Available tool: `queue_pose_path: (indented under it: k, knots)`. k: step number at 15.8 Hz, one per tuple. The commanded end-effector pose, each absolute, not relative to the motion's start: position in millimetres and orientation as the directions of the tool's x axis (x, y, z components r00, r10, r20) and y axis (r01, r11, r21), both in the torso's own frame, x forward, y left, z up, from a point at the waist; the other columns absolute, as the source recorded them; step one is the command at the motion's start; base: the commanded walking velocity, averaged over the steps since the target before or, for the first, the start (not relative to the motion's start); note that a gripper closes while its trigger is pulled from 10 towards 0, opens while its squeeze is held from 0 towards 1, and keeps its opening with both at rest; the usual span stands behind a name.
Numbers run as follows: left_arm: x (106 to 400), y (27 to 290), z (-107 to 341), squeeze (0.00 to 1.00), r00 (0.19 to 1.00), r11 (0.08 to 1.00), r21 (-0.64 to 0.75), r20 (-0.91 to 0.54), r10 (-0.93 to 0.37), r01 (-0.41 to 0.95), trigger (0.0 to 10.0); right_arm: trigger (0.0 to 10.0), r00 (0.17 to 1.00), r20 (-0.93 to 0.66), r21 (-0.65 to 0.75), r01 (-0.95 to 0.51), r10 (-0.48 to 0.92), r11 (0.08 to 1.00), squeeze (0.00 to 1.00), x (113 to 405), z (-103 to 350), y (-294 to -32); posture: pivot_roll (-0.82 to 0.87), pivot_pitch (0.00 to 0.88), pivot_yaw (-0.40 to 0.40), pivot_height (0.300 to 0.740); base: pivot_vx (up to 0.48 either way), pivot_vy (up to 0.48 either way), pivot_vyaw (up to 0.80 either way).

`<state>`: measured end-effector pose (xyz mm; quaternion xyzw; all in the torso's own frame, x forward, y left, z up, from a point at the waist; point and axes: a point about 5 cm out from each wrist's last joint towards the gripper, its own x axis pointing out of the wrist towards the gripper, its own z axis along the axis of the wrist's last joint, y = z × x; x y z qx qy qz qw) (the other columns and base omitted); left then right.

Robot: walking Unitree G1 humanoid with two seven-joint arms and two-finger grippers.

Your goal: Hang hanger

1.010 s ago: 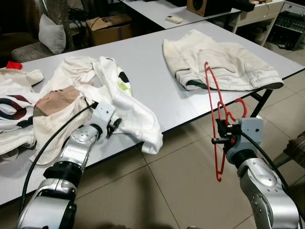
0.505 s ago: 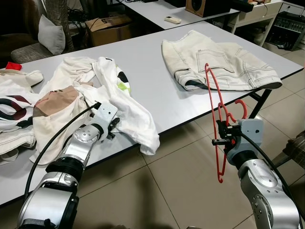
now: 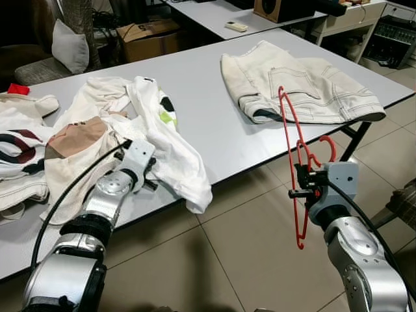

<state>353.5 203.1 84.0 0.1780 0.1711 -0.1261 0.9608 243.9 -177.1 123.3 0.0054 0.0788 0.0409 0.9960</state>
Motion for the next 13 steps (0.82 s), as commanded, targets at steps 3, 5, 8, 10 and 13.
queue_pose_path:
  k: [3,5,8,10,13]
  knots:
    - [371,208,118,0.0,0.951,0.95,0.208,-0.253,-0.178,0.233,0.0,10.0,0.986,-0.149,0.017,-0.077,0.078,0.997,0.0,245,124,-176,-0.15,0.0,0.038,0.74,0.0,0.0,0.0]
    - [381,206,141,0.0,0.965,0.958,0.183,-0.182,-0.188,0.222,0.0,10.0,0.986,-0.147,0.019,-0.074,0.076,0.997,0.0,246,124,-174,-0.15,0.0,0.046,0.74,0.0,0.0,0.0]
    - [394,196,177,0.0,0.97,0.958,0.153,-0.073,-0.232,0.24,0.0,10.0,0.988,-0.142,0.025,-0.058,0.061,0.998,0.0,246,124,-177,-0.15,0.0,0.049,0.74,0.0,0.0,0.0]
    - [410,168,224,0.0,0.955,0.947,0.154,0.049,-0.293,0.282,0.0,10.0,0.989,-0.136,0.03,-0.057,0.06,0.998,0.0,249,125,-176,-0.13,0.0,0.045,0.74,0.0,0.0,0.0]
    - [418,107,285,0.0,0.883,0.903,0.163,0.203,-0.424,0.397,0.0,10.0,0.992,-0.117,0.034,-0.048,0.052,0.998,0.0,253,127,-175,-0.14,0.0,0.064,0.74,0.0,0.0,0.0]
